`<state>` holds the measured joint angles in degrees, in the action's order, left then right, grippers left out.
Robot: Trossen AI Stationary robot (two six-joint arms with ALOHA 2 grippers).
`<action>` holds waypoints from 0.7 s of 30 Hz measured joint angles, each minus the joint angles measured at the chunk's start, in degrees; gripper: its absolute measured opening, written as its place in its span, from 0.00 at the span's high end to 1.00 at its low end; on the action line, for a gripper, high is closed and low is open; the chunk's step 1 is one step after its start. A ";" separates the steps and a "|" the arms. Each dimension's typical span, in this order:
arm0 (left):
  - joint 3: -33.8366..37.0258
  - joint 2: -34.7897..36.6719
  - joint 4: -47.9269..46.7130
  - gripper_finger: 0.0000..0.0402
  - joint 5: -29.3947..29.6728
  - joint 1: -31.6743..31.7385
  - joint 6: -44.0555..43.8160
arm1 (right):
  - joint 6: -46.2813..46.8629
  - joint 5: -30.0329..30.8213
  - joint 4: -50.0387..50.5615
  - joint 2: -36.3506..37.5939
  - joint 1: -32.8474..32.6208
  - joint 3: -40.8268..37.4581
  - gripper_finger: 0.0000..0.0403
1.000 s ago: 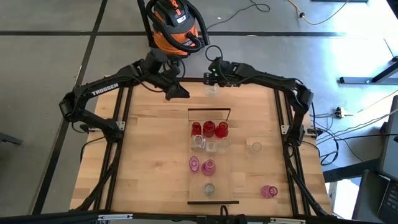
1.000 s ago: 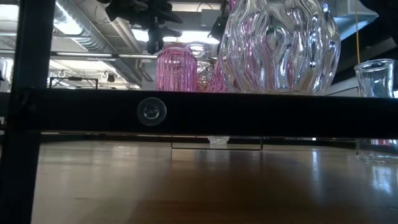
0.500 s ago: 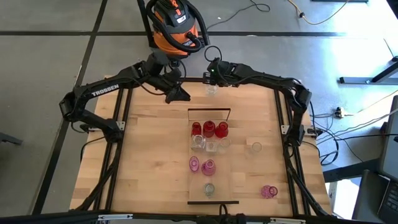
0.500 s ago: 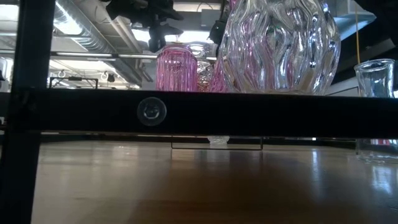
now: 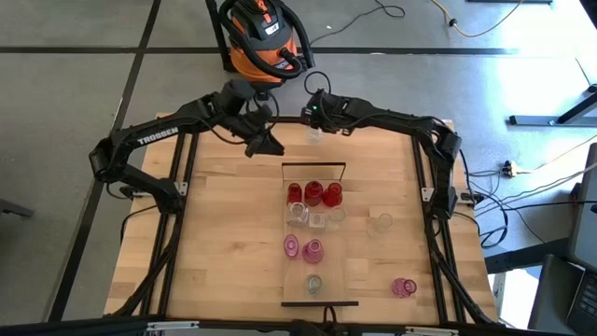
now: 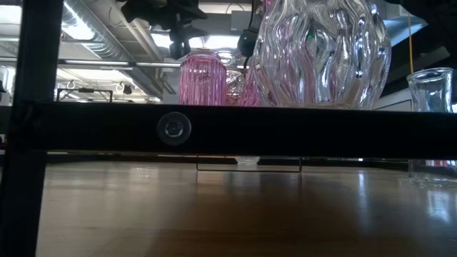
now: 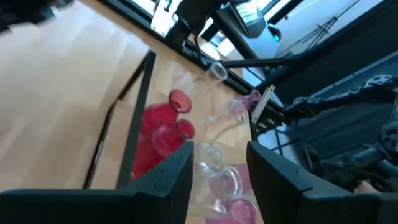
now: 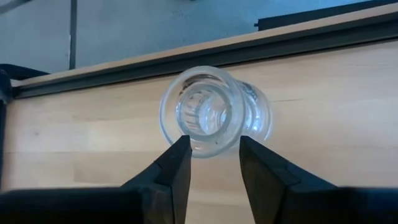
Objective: Sort vases onto shelf
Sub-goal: Put the transparent vase on the shelf aligned with the other transparent vase
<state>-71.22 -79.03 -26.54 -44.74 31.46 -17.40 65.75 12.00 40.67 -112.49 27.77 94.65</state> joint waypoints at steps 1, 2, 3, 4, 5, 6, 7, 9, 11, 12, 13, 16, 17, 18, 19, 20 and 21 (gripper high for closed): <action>0.00 0.01 -0.66 0.64 -0.02 -0.19 0.01 | 0.04 0.05 -0.49 -0.05 0.00 -0.03 0.69; 0.00 0.01 -1.29 0.64 0.10 -0.38 0.04 | 0.19 0.03 -0.94 -0.10 0.00 -0.04 0.69; 0.00 0.01 -1.76 0.64 0.17 -0.60 0.04 | 0.74 0.00 -1.17 -0.14 0.00 -0.04 0.69; 0.00 0.01 -2.00 0.64 0.11 -0.77 0.05 | 1.56 -0.01 -1.38 -0.15 0.00 -0.07 0.69; 0.00 0.01 -2.08 0.64 0.05 -0.96 0.05 | 2.01 -0.03 -1.57 -0.15 0.00 -0.12 0.69; 0.00 0.01 -2.18 0.64 0.05 -1.22 0.12 | 2.33 -0.05 -1.90 -0.17 -0.01 -0.13 0.69; 0.00 0.01 -2.33 0.64 0.05 -1.42 0.48 | 2.83 -0.05 -2.17 -0.20 -0.07 -0.13 0.69; 0.00 0.01 -2.67 0.64 0.11 -2.04 1.67 | 3.64 -0.05 -2.26 -0.24 -0.07 -0.15 0.69; 0.00 0.01 -3.06 0.64 0.07 -2.52 2.64 | 5.00 0.00 -2.15 -0.24 -0.07 -0.15 0.69; 0.00 0.01 -3.42 0.64 0.04 -2.76 2.89 | 5.96 0.19 -2.11 -0.24 -0.07 -0.15 0.69; 0.00 0.01 -3.88 0.64 0.04 -2.99 3.00 | 6.63 0.26 -2.11 -0.24 -0.07 -0.15 0.69; 0.00 0.01 -4.95 0.64 0.01 -3.19 3.75 | 7.87 0.30 -2.08 -0.24 -0.08 -0.15 0.69; 0.00 0.01 -5.39 0.64 0.03 -3.20 4.37 | 7.94 0.32 -2.06 -0.24 -0.33 -0.15 0.69; 0.00 0.01 -5.95 0.64 0.08 -3.37 4.95 | 8.00 0.47 -2.06 -0.24 -0.52 -0.15 0.69; 0.00 0.01 -6.44 0.64 0.15 -3.44 5.55 | 8.33 0.77 -2.06 -0.24 -0.60 -0.17 0.69; 0.00 0.01 -6.79 0.64 0.16 -3.48 6.04 | 8.88 0.97 -2.05 -0.24 -0.90 -0.17 0.69; 0.00 0.01 -7.19 0.64 0.22 -3.49 6.53 | 9.27 1.38 -2.06 -0.24 -1.14 -0.20 0.69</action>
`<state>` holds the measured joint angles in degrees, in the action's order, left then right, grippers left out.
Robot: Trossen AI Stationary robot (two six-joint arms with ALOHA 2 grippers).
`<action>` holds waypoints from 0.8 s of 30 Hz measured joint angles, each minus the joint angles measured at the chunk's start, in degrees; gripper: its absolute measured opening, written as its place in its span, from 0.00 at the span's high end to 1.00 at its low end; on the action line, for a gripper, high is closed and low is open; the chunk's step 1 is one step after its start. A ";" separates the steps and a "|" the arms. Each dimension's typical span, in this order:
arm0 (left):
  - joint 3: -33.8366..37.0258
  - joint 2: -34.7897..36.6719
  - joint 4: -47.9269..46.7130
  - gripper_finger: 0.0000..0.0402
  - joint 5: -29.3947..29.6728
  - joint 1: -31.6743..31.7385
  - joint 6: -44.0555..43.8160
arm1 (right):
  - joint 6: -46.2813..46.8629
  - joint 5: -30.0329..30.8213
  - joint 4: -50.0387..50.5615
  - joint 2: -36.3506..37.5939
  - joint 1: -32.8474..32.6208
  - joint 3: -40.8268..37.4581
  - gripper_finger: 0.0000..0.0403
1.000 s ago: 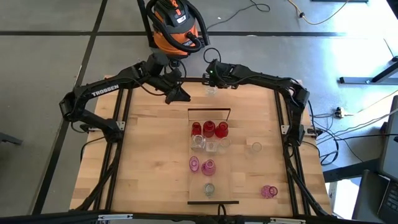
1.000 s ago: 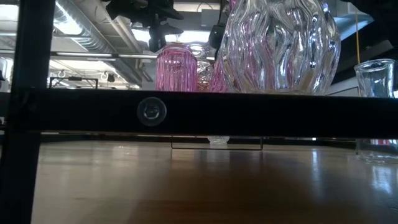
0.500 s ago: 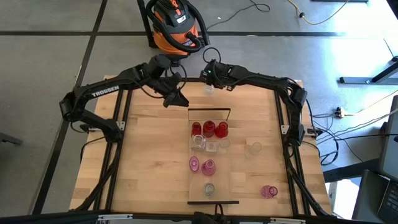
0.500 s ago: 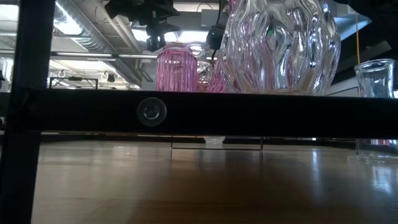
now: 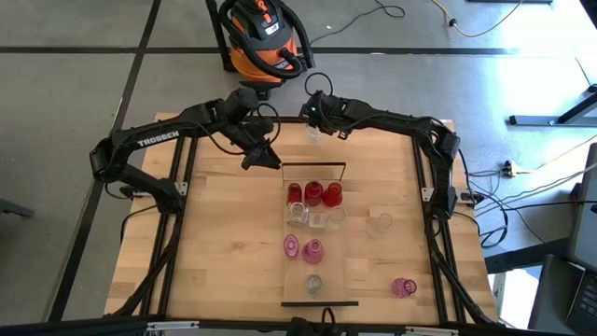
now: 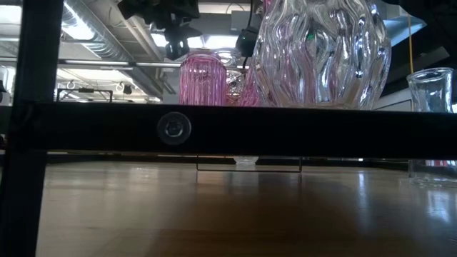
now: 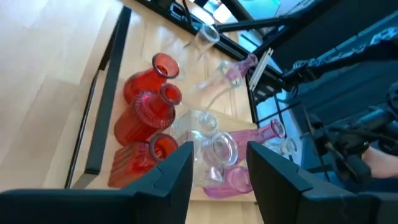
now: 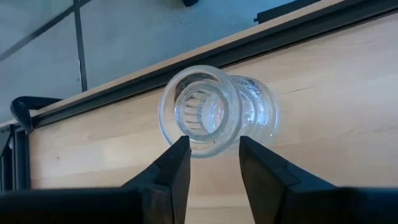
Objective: Sort vases onto shelf
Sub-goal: Put the transparent vase on the shelf aligned with the other transparent vase
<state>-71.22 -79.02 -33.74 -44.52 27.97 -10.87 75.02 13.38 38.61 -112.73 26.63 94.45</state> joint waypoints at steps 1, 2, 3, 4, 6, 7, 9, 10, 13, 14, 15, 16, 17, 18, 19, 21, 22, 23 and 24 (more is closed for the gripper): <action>0.00 0.00 -0.47 0.64 0.01 -0.02 0.55 | 0.18 0.45 0.00 0.00 -0.24 -0.01 0.69; 0.00 0.00 -0.81 0.64 0.03 -0.02 0.96 | 0.24 0.88 0.01 -0.01 -0.53 -0.03 0.69; 0.00 0.00 -1.05 0.64 0.11 -0.02 1.29 | 0.25 1.02 0.03 -0.02 -0.81 -0.04 0.69; 0.00 0.00 -1.45 0.64 0.25 0.00 1.65 | 0.24 0.99 0.04 -0.02 -0.94 -0.04 0.69; 0.00 0.00 -1.90 0.64 0.33 0.00 2.36 | 0.22 0.97 0.16 0.24 -1.27 -0.06 0.69; 0.00 0.00 -1.94 0.64 0.40 0.00 2.49 | 0.22 1.30 0.20 0.36 -1.63 -0.09 0.69; 0.00 0.00 -1.99 0.64 0.40 0.00 2.51 | 0.18 1.95 -0.87 0.91 -1.93 -0.19 0.69; 0.00 0.00 -2.01 0.64 0.41 0.00 2.51 | 0.19 2.37 -1.15 1.22 -1.95 -0.20 0.69; 0.00 0.00 -2.03 0.64 0.51 0.00 2.51 | 0.16 3.81 -1.70 2.56 -1.73 -0.14 0.69; 0.00 0.00 -2.03 0.64 0.54 0.00 2.53 | 0.16 4.22 -1.62 2.60 -1.46 -0.09 0.69; 0.00 0.00 -2.03 0.64 0.73 0.00 2.53 | 0.18 4.18 -1.45 2.58 -1.35 -0.09 0.69; 0.00 0.00 -2.03 0.64 0.90 0.00 2.53 | 0.18 4.02 -1.05 2.46 -1.11 -0.11 0.69; 0.00 0.00 -2.03 0.64 1.09 0.00 2.53 | 0.26 3.93 -0.76 2.43 -0.91 -0.13 0.69; 0.00 0.00 -2.02 0.64 1.35 0.00 2.53 | 0.77 3.89 -0.74 2.43 -0.69 -0.13 0.69; 0.00 0.00 -2.03 0.64 1.51 0.00 2.53 | 1.39 3.98 -0.84 2.45 -0.63 -0.12 0.69; 0.00 0.00 -2.03 0.64 1.54 0.00 2.53 | 2.65 4.69 -0.75 2.45 -0.47 -0.11 0.69; 0.00 0.00 -2.03 0.64 1.54 0.00 2.53 | 2.91 5.16 -0.63 2.45 -0.23 -0.11 0.69; 0.00 0.00 -2.03 0.64 1.56 0.00 2.51 | 2.97 5.16 -0.65 2.45 -0.22 -0.11 0.69; 0.00 0.00 -2.03 0.64 1.56 0.00 2.49 | 3.00 5.22 -0.72 2.45 0.07 -0.11 0.69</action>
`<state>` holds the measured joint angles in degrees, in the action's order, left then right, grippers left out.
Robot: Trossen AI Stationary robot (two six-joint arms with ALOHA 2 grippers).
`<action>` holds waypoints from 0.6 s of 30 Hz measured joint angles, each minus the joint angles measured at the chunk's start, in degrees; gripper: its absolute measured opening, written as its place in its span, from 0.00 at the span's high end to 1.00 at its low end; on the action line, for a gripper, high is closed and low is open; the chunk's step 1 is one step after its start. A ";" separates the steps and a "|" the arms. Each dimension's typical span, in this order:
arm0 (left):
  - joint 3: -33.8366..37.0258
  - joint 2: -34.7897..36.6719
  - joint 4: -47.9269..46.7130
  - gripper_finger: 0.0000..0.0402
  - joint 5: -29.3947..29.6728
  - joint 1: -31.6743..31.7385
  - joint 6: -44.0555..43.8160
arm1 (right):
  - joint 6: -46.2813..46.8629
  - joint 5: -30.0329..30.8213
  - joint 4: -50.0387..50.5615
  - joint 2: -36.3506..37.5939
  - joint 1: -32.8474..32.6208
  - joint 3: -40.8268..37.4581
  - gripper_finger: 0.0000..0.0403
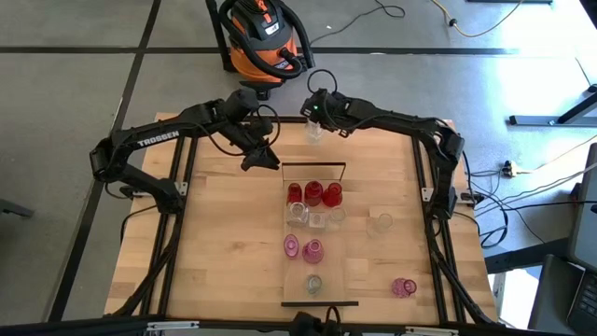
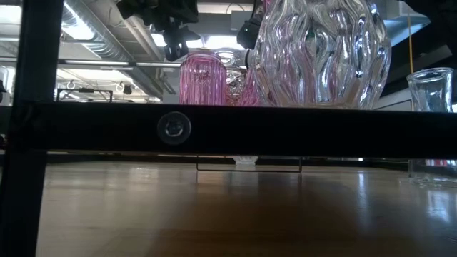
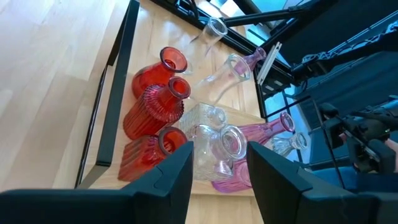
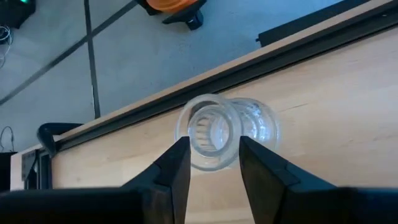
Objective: Sort vases onto shelf
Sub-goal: Put the transparent vase on the shelf aligned with the other transparent vase
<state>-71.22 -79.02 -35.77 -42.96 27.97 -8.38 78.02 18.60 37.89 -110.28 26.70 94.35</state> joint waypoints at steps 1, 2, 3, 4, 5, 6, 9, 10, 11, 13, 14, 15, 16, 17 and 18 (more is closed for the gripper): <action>0.00 0.00 0.00 0.64 0.00 0.00 -0.01 | 0.01 -0.09 0.07 0.00 0.08 0.01 0.69; 0.00 0.00 0.00 0.64 0.00 0.00 -0.02 | 0.02 -0.13 0.23 -0.09 0.23 0.02 0.69; 0.00 0.00 -0.04 0.64 0.00 0.00 -0.02 | 0.04 -0.16 0.29 -0.31 0.33 0.02 0.69; 0.00 0.00 -0.17 0.64 0.00 0.00 -0.04 | 0.04 -0.34 0.44 -0.52 0.34 0.02 0.69; 0.00 0.00 -0.37 0.64 0.00 0.00 -0.04 | 0.09 -0.65 0.83 -0.76 0.37 0.02 0.69; 0.00 0.00 -0.57 0.64 0.00 0.00 -0.04 | 0.46 -0.62 0.91 -1.18 0.37 0.02 0.69; 0.00 0.00 -0.98 0.64 0.02 0.00 -0.13 | 1.75 -1.64 1.16 -2.36 0.37 0.04 0.69; 0.00 0.00 -1.02 0.64 0.02 0.00 -0.15 | 1.78 -1.78 1.13 -2.64 0.37 0.04 0.69; 0.00 0.00 -1.17 0.64 0.02 0.00 -0.17 | 1.98 -1.70 1.06 -3.01 0.37 0.04 0.69; 0.00 0.00 -1.29 0.64 0.04 0.00 -0.20 | 2.81 -1.75 0.90 -3.24 0.37 0.07 0.69; 0.00 0.00 -1.32 0.64 0.04 0.00 -0.20 | 3.00 -1.67 0.94 -3.26 0.37 0.07 0.69; 0.00 0.00 -1.33 0.64 0.04 0.00 -0.20 | 3.02 -1.44 0.91 -3.26 0.37 0.07 0.69; 0.00 0.00 -1.31 0.64 0.04 0.02 -0.20 | 3.02 -0.93 0.93 -3.26 0.37 0.07 0.69; 0.00 0.00 -1.37 0.64 0.02 0.00 -0.20 | 3.04 -0.46 0.90 -3.30 0.39 0.07 0.69; 0.00 0.00 -1.41 0.64 0.04 0.01 -0.20 | 3.02 -0.26 0.91 -3.32 0.62 0.07 0.69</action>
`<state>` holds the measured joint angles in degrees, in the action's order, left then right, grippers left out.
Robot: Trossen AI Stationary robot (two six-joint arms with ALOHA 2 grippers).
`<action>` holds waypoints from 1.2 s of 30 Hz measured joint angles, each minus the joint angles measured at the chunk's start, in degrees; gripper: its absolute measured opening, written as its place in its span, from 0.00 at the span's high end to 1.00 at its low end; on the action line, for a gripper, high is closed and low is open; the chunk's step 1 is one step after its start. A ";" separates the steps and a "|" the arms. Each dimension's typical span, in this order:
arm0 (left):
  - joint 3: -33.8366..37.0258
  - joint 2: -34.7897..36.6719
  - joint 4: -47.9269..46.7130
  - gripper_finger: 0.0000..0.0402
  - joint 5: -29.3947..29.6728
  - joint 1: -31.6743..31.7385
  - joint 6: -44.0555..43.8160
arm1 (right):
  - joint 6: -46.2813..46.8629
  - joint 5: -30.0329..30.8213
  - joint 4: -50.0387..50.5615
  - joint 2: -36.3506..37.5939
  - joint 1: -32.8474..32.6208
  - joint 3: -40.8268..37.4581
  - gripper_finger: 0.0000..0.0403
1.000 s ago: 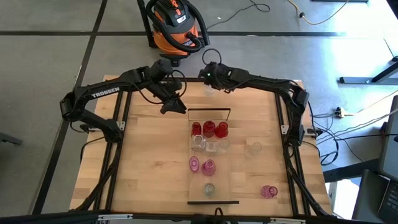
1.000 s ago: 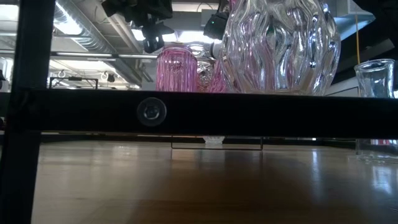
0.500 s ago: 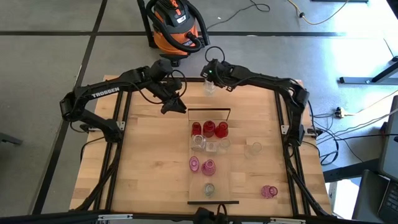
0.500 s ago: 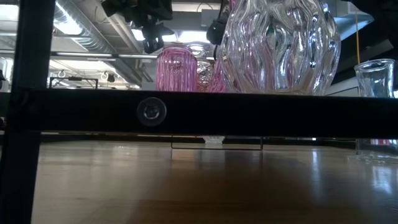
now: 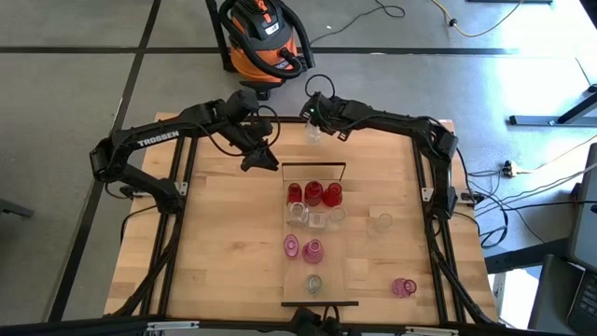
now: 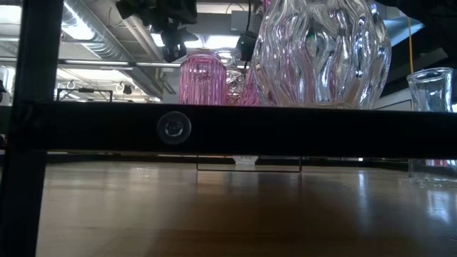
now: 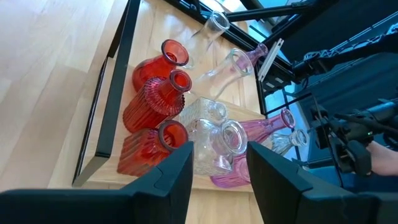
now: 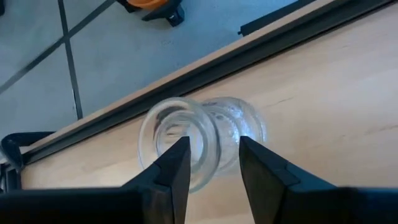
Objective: Sort vases onto shelf
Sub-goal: Put the transparent vase on the shelf aligned with the other transparent vase
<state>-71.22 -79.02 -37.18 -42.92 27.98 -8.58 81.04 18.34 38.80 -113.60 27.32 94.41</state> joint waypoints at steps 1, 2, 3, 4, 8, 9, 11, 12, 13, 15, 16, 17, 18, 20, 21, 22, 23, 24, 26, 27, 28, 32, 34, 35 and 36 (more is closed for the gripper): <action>0.00 0.00 -0.09 0.64 0.00 -0.01 0.02 | 0.02 -0.13 0.02 -0.02 0.15 0.00 0.69; 0.00 0.00 -0.18 0.64 0.00 -0.01 0.06 | 0.04 -0.40 -0.02 -0.02 0.22 0.00 0.69; 0.00 0.00 -0.19 0.64 0.00 0.00 0.11 | 0.04 -0.42 -0.02 -0.02 0.46 0.00 0.69; 0.00 0.00 -0.19 0.64 0.01 0.01 0.17 | 0.04 -0.56 -0.02 -0.02 0.52 0.00 0.69; 0.00 0.00 -0.19 0.64 0.02 -0.01 0.20 | 0.08 -1.54 -0.02 -0.71 0.56 0.00 0.70; 0.00 0.00 -0.19 0.64 0.02 0.00 0.20 | 0.08 -1.67 -0.01 -0.97 0.53 0.00 0.71; 0.00 0.00 -0.17 0.64 0.04 0.01 0.22 | 0.10 -2.53 -0.53 -1.50 0.48 0.09 0.74; 0.00 0.00 -0.17 0.64 0.02 0.01 0.22 | 0.08 -3.29 -0.60 -1.82 0.48 0.09 0.77; 0.00 0.00 -0.17 0.64 0.02 0.00 0.22 | -0.08 -3.56 -0.82 -2.13 0.43 0.10 0.79; 0.00 0.00 -0.18 0.64 0.04 0.00 0.23 | -0.21 -4.41 -1.39 -2.27 0.41 0.17 0.84; 0.00 0.00 -0.19 0.64 0.04 0.01 0.24 | -0.21 -4.76 -1.68 -2.28 0.37 0.17 0.87; 0.00 0.00 -0.19 0.64 0.04 0.01 0.26 | -0.19 -4.95 -2.29 -2.37 0.15 0.13 0.90; 0.00 0.00 -0.22 0.64 0.03 0.01 0.26 | -0.22 -4.83 -2.78 -2.43 -0.02 0.15 0.92; 0.00 0.00 -0.34 0.64 0.04 0.01 0.48 | -0.60 -4.58 -2.72 -2.24 -0.07 0.15 0.96; 0.00 0.00 -0.40 0.64 0.02 0.01 1.06 | -1.00 -4.62 -2.55 -2.16 -0.13 0.13 0.97; 0.00 0.00 -0.65 0.64 0.02 0.00 1.70 | -1.61 -4.76 -2.51 -2.13 -0.28 0.13 0.97; 0.00 0.00 -0.93 0.64 0.04 0.01 2.31 | -1.82 -4.92 -2.47 -2.08 -0.46 0.13 0.97; 0.00 0.00 -1.11 0.64 0.04 0.01 2.83 | -1.91 -5.08 -2.24 -1.96 -0.44 0.12 0.97; 0.00 0.00 -1.19 0.64 0.04 -0.01 3.20 | -2.22 -5.86 -1.31 -1.74 -0.81 0.11 0.95; 0.00 0.00 -1.17 0.64 0.04 -0.01 3.21 | -2.90 -6.05 -1.04 -1.73 -0.89 0.11 0.94; 0.00 0.00 -1.17 0.64 0.05 -0.01 3.23 | -3.63 -6.37 -1.00 -1.66 -1.08 0.11 0.94; 0.00 0.00 -1.15 0.64 0.46 0.01 3.38 | -6.66 -7.84 1.27 -0.22 -1.95 -0.03 0.97; 0.00 0.00 -1.18 0.64 0.53 0.01 4.02 | -7.92 -7.42 2.20 0.62 -2.80 -0.07 0.97; 0.00 0.00 -1.19 0.64 0.57 0.01 4.52 | -8.16 -6.79 2.66 1.29 -3.16 0.06 0.97; 0.00 0.00 -1.30 0.64 0.68 0.01 4.68 | -8.65 -6.42 3.42 1.89 -3.31 0.45 0.97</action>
<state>-71.22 -79.02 -38.47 -42.24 27.99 -3.90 72.39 11.92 42.23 -111.71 24.00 94.86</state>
